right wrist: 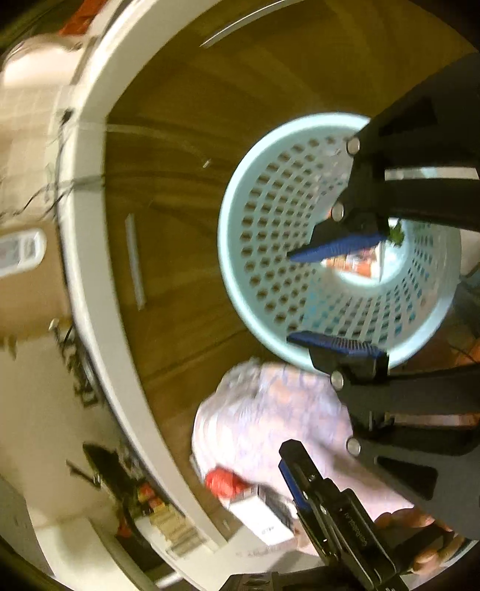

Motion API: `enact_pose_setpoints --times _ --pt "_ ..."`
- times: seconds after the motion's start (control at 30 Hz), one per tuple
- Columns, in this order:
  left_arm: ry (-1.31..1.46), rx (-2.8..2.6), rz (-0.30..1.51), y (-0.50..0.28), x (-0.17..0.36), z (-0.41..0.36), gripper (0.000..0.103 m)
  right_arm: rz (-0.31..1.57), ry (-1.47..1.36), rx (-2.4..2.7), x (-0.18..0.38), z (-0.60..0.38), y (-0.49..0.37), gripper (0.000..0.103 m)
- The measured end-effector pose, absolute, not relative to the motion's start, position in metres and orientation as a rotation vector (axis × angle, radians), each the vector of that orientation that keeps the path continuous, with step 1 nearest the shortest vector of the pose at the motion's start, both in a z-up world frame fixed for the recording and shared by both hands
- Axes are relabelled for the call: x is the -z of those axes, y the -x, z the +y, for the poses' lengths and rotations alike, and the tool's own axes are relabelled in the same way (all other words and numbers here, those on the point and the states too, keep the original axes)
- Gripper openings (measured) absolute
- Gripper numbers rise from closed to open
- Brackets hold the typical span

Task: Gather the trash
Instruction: 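Carry the wrapper and stalk over the blue basket and release both, then grasp the clear plastic bag with the left tool while the right tool grasps the blue milk carton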

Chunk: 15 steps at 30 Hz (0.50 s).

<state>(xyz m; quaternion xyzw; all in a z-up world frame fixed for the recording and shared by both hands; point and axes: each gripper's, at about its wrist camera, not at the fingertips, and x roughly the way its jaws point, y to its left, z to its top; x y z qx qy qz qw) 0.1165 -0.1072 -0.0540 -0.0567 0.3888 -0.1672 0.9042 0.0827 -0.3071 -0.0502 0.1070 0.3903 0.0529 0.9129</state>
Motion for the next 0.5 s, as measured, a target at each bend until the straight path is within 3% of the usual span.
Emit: enact_pose_setpoints --times 0.33,0.43,0.5 --pt "0.225 0.067 0.622 -0.077 0.001 0.018 0.047 0.696 -0.137 -0.324 0.005 -0.206 -0.095 0.045" --pt "0.242 -0.083 0.554 -0.066 -0.014 0.061 0.055 0.684 -0.109 -0.372 -0.001 -0.172 -0.106 0.045" --pt "0.248 -0.183 0.520 -0.065 -0.021 0.088 0.069 0.681 -0.101 -0.398 -0.002 -0.152 -0.113 0.045"
